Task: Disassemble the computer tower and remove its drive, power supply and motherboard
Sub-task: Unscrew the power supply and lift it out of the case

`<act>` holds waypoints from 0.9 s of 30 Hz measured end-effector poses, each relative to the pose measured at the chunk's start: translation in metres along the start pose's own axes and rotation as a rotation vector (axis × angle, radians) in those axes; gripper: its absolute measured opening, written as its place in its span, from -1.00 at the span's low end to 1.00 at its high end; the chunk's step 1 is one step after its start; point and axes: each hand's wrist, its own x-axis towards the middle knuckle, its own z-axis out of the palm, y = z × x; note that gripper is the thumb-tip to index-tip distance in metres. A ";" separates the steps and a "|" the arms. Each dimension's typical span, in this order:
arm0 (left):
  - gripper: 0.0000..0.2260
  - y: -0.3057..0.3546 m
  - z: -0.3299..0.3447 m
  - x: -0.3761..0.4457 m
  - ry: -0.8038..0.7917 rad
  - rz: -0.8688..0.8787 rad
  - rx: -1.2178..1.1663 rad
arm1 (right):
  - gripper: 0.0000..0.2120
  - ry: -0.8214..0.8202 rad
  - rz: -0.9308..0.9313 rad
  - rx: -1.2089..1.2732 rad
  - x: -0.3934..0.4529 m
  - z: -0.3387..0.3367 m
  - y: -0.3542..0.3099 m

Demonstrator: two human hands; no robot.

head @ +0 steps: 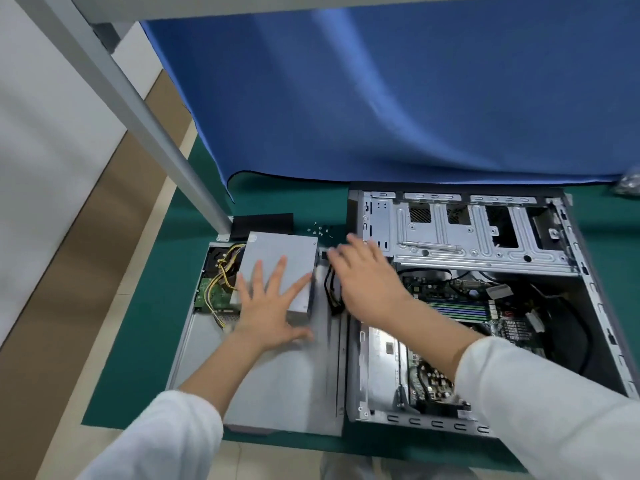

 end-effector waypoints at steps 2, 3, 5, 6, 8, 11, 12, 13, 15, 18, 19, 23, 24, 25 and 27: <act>0.01 0.000 -0.001 0.010 -0.062 0.069 0.125 | -0.32 -0.029 0.128 0.067 -0.004 0.003 0.019; -0.02 0.000 -0.001 0.015 -0.060 0.071 0.135 | -0.28 -0.060 0.183 0.110 -0.005 0.007 0.022; -0.11 0.000 -0.002 0.021 -0.041 0.055 0.099 | -0.24 -0.081 0.245 0.164 -0.006 0.017 0.023; -0.15 -0.001 -0.002 0.023 -0.038 0.044 0.085 | -0.24 -0.074 0.254 0.178 -0.005 0.021 0.023; -0.17 -0.001 -0.005 0.024 -0.047 0.026 0.080 | -0.24 -0.073 0.252 0.208 -0.004 0.024 0.023; -0.18 0.001 -0.009 0.027 -0.043 -0.009 0.060 | -0.24 -0.070 0.242 0.233 -0.003 0.023 0.027; -0.18 0.001 -0.011 0.029 -0.043 -0.020 0.051 | -0.24 -0.069 0.240 0.239 -0.004 0.023 0.027; -0.19 0.001 -0.012 0.030 -0.045 -0.024 0.049 | -0.24 -0.069 0.238 0.244 -0.004 0.023 0.027; -0.21 0.000 -0.013 0.029 -0.055 -0.006 0.054 | -0.24 -0.072 0.236 0.253 -0.004 0.023 0.027; -0.28 -0.005 -0.013 0.025 -0.062 0.046 0.071 | -0.23 -0.068 0.237 0.272 -0.003 0.024 0.027; -0.30 -0.006 -0.013 0.024 -0.064 0.061 0.076 | -0.23 -0.067 0.235 0.276 -0.003 0.024 0.027; -0.27 -0.007 -0.019 0.022 -0.135 0.080 0.057 | -0.21 -0.103 0.223 0.281 -0.002 0.025 0.030; -0.26 -0.006 -0.021 0.022 -0.159 0.069 0.016 | -0.20 -0.131 0.212 0.290 -0.001 0.023 0.032; -0.28 -0.002 -0.025 0.021 -0.171 0.053 -0.068 | -0.19 -0.156 0.197 0.305 -0.001 0.022 0.034; -0.42 0.014 -0.033 0.020 -0.124 0.010 -0.391 | -0.18 -0.181 0.155 0.344 -0.003 0.016 0.040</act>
